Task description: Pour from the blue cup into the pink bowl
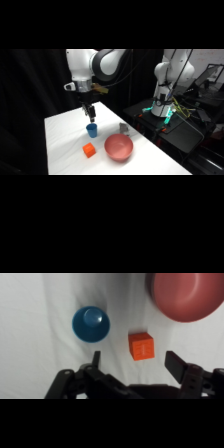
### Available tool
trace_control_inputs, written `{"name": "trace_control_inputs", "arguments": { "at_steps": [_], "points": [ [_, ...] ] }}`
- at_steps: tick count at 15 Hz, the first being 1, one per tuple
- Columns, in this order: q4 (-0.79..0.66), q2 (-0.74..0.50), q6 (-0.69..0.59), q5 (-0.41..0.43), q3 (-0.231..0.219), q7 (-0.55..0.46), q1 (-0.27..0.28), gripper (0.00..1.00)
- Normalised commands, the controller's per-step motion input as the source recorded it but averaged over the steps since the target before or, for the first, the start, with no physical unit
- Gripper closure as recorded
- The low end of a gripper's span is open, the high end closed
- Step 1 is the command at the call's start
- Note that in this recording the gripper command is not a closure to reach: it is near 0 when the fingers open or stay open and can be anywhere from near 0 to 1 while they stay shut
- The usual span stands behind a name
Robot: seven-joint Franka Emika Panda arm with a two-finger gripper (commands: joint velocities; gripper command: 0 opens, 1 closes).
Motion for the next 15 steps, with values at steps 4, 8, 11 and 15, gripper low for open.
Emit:
{"name": "trace_control_inputs", "arguments": {
  "at_steps": [4,8,11,15],
  "points": [
    [0.20,0.35,0.18,0.153,0.096,-0.32,-0.135,0.00],
    [0.20,0.25,0.10,0.174,0.134,-0.30,-0.165,0.00],
    [0.20,0.20,0.04,0.195,0.147,-0.32,-0.187,0.00],
    [0.19,0.18,-0.01,0.177,0.127,-0.29,-0.155,0.00]
  ]
}}
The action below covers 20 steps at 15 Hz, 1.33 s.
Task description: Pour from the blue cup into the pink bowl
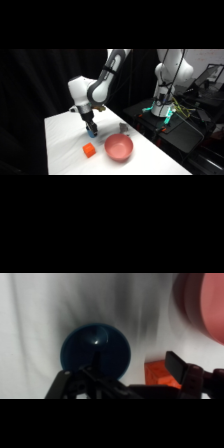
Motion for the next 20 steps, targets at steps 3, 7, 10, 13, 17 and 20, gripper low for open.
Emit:
{"name": "trace_control_inputs", "arguments": {
  "at_steps": [3,7,10,13,17,20],
  "points": [
    [0.17,0.12,-0.05,0.127,0.094,-0.26,-0.123,1.00],
    [0.17,0.01,-0.12,0.076,0.046,-0.17,-0.080,1.00],
    [0.11,-0.04,-0.13,0.039,0.017,-0.08,-0.013,0.70],
    [0.03,-0.10,-0.13,-0.004,-0.017,0.02,0.053,0.22],
    [-0.06,-0.36,-0.34,-0.103,-0.080,0.20,0.161,0.18],
    [-0.05,-0.50,-0.44,-0.172,-0.111,0.30,0.231,0.18]
  ]
}}
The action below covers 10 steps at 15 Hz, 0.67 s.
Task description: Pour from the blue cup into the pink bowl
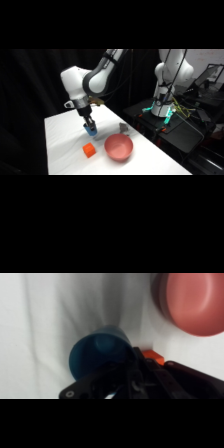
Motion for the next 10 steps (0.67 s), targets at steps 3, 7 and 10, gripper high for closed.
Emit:
{"name": "trace_control_inputs", "arguments": {
  "at_steps": [3,7,10],
  "points": [
    [-0.07,-0.44,-0.41,-0.121,-0.070,0.22,0.196,0.18],
    [-0.34,-0.42,-0.14,0.114,0.043,-0.06,0.109,0.18],
    [-0.53,-0.42,0.03,0.406,0.102,-0.38,0.023,0.18]
  ]
}}
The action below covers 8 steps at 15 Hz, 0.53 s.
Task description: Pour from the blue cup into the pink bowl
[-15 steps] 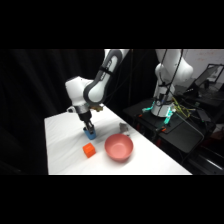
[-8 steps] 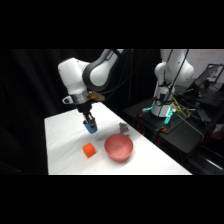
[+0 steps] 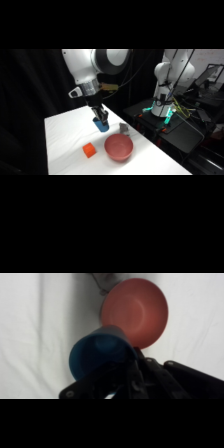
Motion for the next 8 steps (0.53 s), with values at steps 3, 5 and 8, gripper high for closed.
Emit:
{"name": "trace_control_inputs", "arguments": {
  "at_steps": [3,5,8],
  "points": [
    [-0.35,-0.27,-0.16,0.622,0.087,-0.65,-0.060,0.18],
    [-0.12,-0.11,-0.34,0.591,0.026,-0.73,-0.129,0.18],
    [0.11,0.07,-0.48,0.496,-0.022,-0.69,-0.177,0.18]
  ]
}}
